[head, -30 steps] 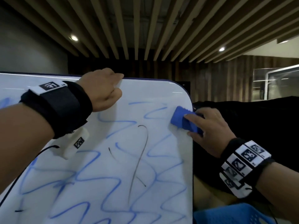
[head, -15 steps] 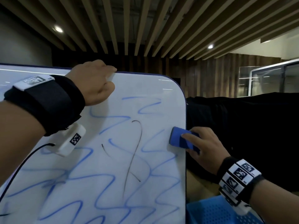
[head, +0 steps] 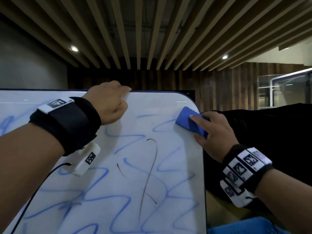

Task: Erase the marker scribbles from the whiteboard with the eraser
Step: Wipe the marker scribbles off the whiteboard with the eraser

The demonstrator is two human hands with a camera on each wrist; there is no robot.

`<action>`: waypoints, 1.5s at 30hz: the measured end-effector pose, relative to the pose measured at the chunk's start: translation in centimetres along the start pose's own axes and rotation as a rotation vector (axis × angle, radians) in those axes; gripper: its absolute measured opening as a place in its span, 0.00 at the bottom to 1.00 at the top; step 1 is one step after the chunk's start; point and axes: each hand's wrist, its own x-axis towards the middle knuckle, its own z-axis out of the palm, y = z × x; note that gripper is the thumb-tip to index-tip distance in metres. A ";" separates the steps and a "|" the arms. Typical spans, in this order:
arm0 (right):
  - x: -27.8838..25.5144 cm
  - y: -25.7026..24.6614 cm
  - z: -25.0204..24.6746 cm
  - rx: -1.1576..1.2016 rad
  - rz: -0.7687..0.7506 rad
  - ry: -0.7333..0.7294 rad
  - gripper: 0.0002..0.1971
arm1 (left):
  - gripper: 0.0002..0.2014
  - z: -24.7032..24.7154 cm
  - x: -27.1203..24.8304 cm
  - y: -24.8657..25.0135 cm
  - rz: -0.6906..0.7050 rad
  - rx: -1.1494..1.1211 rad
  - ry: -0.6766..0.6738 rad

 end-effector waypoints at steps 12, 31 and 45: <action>3.3 -1.6 0.0 -0.001 -0.108 -0.035 0.27 | 0.50 -1.8 -1.8 -5.0 -0.070 -0.014 -0.124; -2.1 -3.8 1.6 0.015 -0.240 -0.084 0.26 | 0.44 -1.2 -3.9 -5.9 -0.068 0.056 -0.049; 2.0 -5.6 1.3 0.001 -0.002 0.048 0.27 | 0.44 -1.1 -3.9 -6.0 -0.065 0.023 -0.030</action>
